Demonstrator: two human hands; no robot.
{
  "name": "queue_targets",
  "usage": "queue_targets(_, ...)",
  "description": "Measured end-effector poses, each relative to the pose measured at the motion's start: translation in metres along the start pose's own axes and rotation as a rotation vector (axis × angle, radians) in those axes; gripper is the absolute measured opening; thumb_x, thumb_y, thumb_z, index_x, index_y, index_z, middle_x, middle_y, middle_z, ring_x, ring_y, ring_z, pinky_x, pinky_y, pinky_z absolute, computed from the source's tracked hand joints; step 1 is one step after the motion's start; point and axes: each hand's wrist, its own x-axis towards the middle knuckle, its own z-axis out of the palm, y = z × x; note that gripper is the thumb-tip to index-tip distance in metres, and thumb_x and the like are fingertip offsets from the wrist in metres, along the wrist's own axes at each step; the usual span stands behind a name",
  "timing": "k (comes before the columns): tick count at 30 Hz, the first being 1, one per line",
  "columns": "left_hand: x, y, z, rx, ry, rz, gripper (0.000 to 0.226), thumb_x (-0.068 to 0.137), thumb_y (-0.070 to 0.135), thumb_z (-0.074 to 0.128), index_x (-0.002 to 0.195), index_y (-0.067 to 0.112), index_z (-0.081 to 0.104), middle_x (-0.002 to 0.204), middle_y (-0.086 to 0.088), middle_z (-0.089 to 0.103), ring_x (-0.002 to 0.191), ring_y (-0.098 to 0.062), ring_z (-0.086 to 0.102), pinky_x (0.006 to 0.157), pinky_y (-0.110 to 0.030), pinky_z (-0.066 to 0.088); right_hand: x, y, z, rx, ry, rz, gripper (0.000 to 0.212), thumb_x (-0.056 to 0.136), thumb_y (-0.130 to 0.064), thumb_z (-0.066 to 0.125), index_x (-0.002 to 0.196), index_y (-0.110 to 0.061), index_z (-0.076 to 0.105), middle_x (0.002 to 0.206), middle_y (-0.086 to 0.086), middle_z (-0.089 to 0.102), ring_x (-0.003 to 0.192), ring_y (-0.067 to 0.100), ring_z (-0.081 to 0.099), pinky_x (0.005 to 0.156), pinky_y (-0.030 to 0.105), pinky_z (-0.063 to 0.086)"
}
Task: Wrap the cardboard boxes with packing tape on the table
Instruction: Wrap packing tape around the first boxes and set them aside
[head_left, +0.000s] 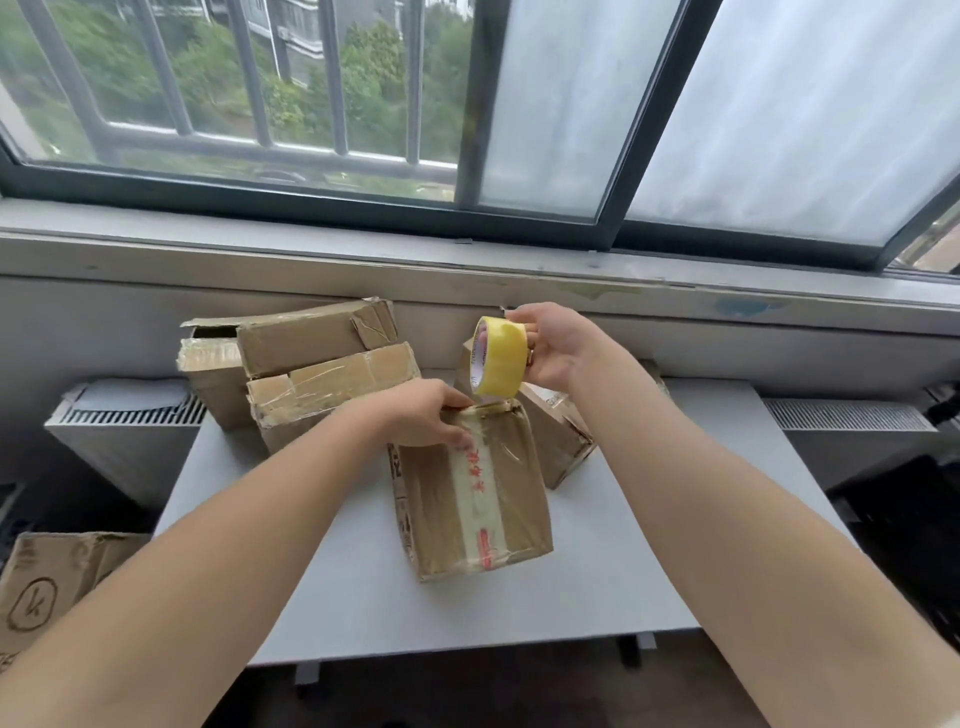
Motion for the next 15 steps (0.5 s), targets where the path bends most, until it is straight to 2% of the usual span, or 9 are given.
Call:
queue_targets(2,0.010,-0.003,-0.007,0.059,-0.036,-0.017,0.060,0.093,0.047,0.072,0.146,0.025,0.056,0.128,0.005,0.066,0.103,-0.016,0.057,0.088,-0.028,0.043,0.009,-0.003,0.003,0.000,0.008,-0.007,0.015,0.102,-0.006,0.051,0.101,0.004,0.062,0.069,0.013,0.072,0.079,0.024,0.069,0.093,0.039,0.057)
queue_targets(3,0.015,-0.004,-0.009,0.082,-0.050,-0.022,0.059,0.093,0.046,0.071,0.145,0.024,0.056,0.131,0.004,0.065,0.104,-0.017,0.057,0.090,-0.029,0.044,0.012,-0.004,0.005,0.001,0.010,-0.008,0.014,0.101,-0.005,0.052,0.106,0.005,0.061,0.072,0.014,0.073,0.082,0.025,0.070,0.095,0.041,0.057)
queue_targets(8,0.032,-0.005,-0.014,0.133,-0.075,-0.044,0.055,0.096,0.045,0.067,0.144,0.021,0.056,0.134,0.000,0.064,0.115,-0.023,0.059,0.097,-0.034,0.048,0.024,-0.010,0.003,0.037,0.085,-0.051,0.023,0.098,-0.002,0.058,0.120,0.004,0.056,0.076,0.015,0.073,0.073,0.025,0.072,0.078,0.043,0.061)
queue_targets(10,0.039,-0.006,-0.016,0.141,-0.053,-0.061,0.053,0.097,0.044,0.066,0.143,0.021,0.057,0.134,-0.002,0.064,0.118,-0.025,0.059,0.098,-0.034,0.048,0.031,-0.009,0.001,0.040,0.121,-0.074,0.022,0.098,-0.001,0.058,0.119,0.004,0.056,0.076,0.016,0.072,0.070,0.025,0.072,0.073,0.043,0.060)
queue_targets(13,0.044,-0.010,-0.009,0.152,0.117,-0.080,0.051,0.098,0.042,0.063,0.146,0.027,0.054,0.138,-0.001,0.064,0.127,-0.028,0.058,0.104,-0.039,0.047,0.039,-0.002,-0.002,0.070,0.137,-0.088,0.009,0.099,0.001,0.056,0.109,0.002,0.057,0.062,0.013,0.070,0.060,0.022,0.070,0.058,0.039,0.058)
queue_targets(15,0.044,-0.011,0.007,0.219,0.235,-0.074,0.043,0.103,0.036,0.053,0.145,0.029,0.054,0.143,0.004,0.060,0.133,-0.026,0.053,0.113,-0.052,0.038,0.045,0.001,-0.005,0.105,0.149,-0.083,0.004,0.100,0.001,0.054,0.098,0.001,0.057,0.060,0.012,0.068,0.064,0.022,0.066,0.060,0.041,0.055)
